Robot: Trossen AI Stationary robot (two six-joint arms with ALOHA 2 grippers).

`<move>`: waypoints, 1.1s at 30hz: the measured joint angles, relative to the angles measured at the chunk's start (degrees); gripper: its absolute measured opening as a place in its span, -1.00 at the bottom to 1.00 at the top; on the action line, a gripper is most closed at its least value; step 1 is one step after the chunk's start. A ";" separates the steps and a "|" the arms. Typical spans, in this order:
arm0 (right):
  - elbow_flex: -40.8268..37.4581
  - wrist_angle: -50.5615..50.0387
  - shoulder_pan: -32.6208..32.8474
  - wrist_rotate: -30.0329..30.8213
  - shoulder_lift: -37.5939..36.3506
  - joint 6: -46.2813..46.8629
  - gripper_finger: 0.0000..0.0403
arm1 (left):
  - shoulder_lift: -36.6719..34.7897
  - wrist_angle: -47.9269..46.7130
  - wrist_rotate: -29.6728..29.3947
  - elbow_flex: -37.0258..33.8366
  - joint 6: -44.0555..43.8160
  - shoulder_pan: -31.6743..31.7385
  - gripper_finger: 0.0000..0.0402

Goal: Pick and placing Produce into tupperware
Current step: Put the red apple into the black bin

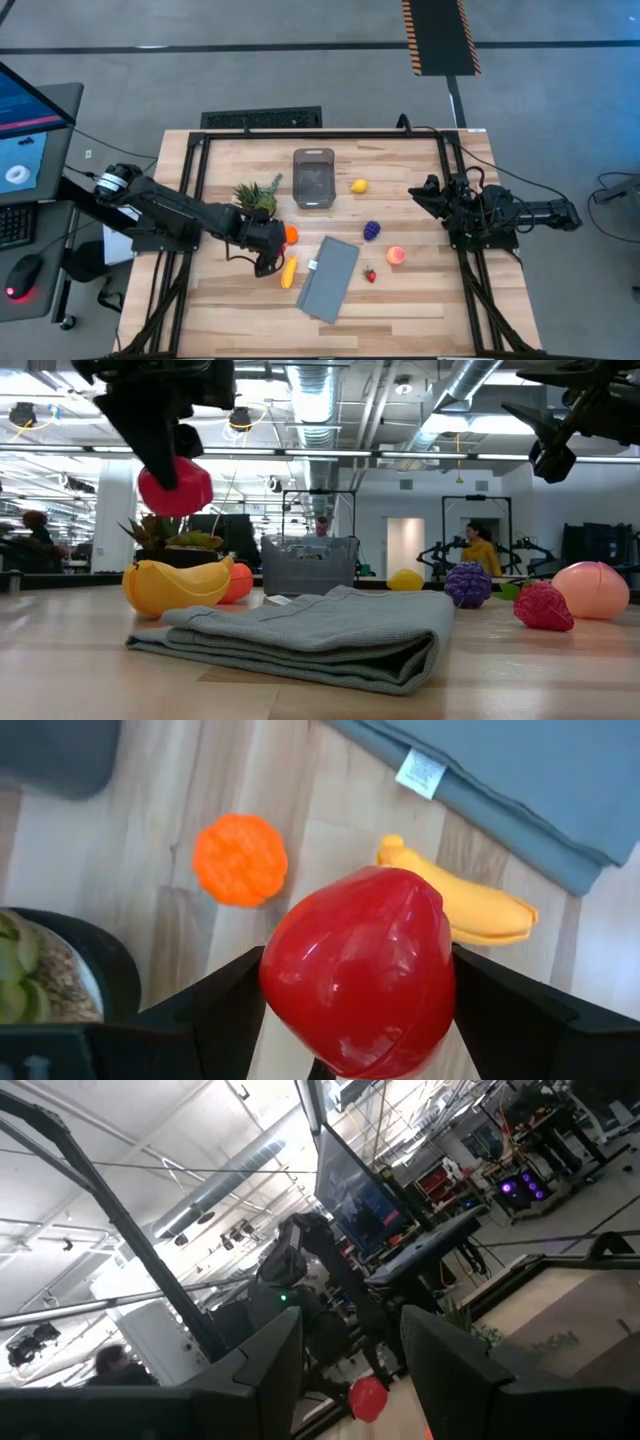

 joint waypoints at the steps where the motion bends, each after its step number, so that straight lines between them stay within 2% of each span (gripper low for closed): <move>1: 0.00 0.00 0.00 0.00 0.00 0.00 -0.03 | 0.00 -0.12 -0.04 0.48 0.37 0.20 0.36; 19: 0.00 -0.07 0.00 -1.07 0.00 -0.02 -0.03 | -0.02 -3.71 -4.42 9.19 8.40 6.09 0.35; 33: 0.00 -0.09 0.00 -1.27 -0.02 -0.07 -0.03 | -0.02 -3.38 -4.50 10.46 14.37 12.27 0.35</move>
